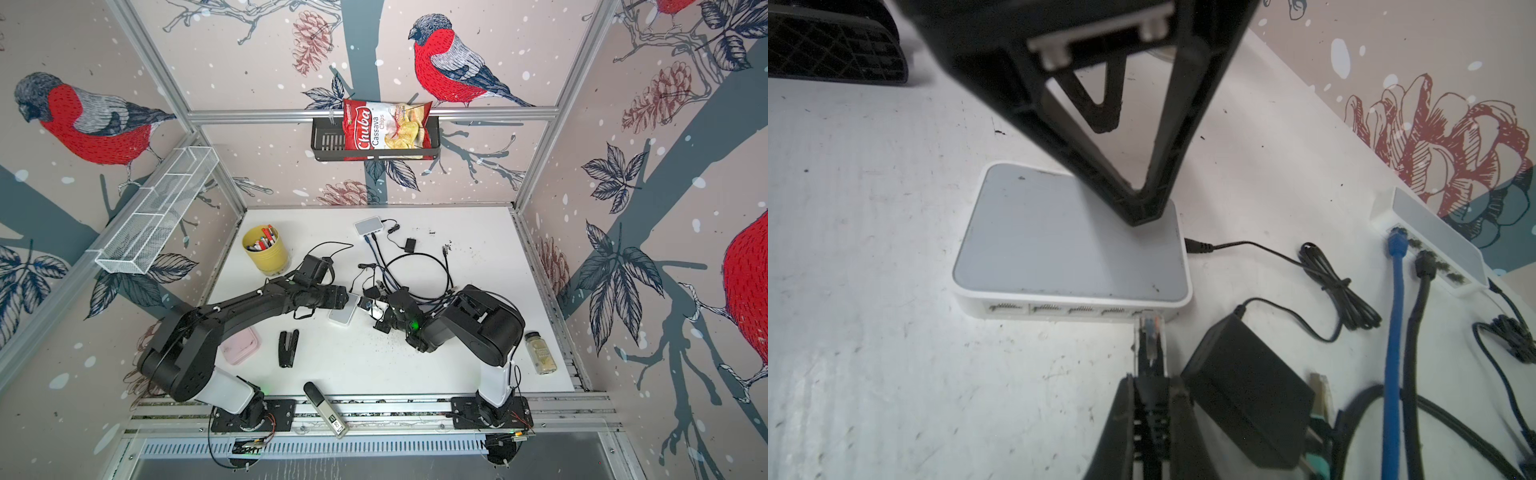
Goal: Insert the plug into the switch port
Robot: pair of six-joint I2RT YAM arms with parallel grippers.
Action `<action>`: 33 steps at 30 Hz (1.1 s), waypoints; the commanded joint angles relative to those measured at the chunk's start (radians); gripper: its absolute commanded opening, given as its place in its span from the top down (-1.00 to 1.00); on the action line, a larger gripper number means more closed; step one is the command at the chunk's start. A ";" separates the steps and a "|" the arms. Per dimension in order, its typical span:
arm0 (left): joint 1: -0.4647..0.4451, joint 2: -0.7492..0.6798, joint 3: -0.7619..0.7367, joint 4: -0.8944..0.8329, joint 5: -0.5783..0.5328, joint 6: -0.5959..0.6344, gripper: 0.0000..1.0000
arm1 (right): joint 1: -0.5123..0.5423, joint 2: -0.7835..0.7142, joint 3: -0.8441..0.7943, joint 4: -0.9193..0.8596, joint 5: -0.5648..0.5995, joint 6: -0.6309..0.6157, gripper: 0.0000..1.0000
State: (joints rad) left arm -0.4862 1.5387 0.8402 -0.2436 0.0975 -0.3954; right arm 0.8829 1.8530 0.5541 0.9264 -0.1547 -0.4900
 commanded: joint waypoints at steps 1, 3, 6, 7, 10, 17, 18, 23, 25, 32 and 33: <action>0.009 0.004 -0.001 0.076 0.000 -0.039 -0.62 | 0.008 0.010 0.006 0.028 -0.008 0.012 0.90; 0.008 0.010 0.007 0.089 0.008 -0.043 -0.59 | 0.013 0.011 0.001 0.029 -0.004 0.012 0.90; 0.005 0.021 0.011 0.105 0.023 -0.051 -0.53 | 0.017 0.017 0.000 0.027 0.002 0.011 0.90; 0.005 0.024 0.014 0.108 0.024 -0.053 -0.52 | 0.020 0.018 0.001 0.024 0.006 0.011 0.90; -0.002 0.032 0.014 0.110 0.029 -0.058 -0.50 | 0.023 0.028 0.006 0.020 0.012 0.011 0.90; -0.022 0.050 -0.003 0.130 0.048 -0.074 -0.47 | 0.030 0.045 0.018 0.033 0.037 0.015 0.90; -0.027 0.058 -0.001 0.132 0.047 -0.074 -0.47 | 0.030 0.048 0.020 0.035 0.034 0.015 0.90; -0.036 0.083 0.007 0.144 0.056 -0.076 -0.46 | 0.034 0.054 0.032 0.024 0.024 0.011 0.90; -0.037 0.084 0.010 0.145 0.057 -0.077 -0.45 | 0.036 0.054 0.032 0.025 0.021 0.010 0.90; -0.038 0.083 0.000 0.154 0.065 -0.080 -0.45 | 0.043 0.058 0.040 0.033 0.019 0.006 0.90; -0.039 0.083 -0.002 0.157 0.069 -0.080 -0.44 | 0.044 0.059 0.041 0.039 0.018 0.008 0.90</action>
State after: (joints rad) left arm -0.5205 1.6207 0.8417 -0.1307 0.1490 -0.4713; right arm 0.9218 1.9060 0.5873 0.9253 -0.1307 -0.4908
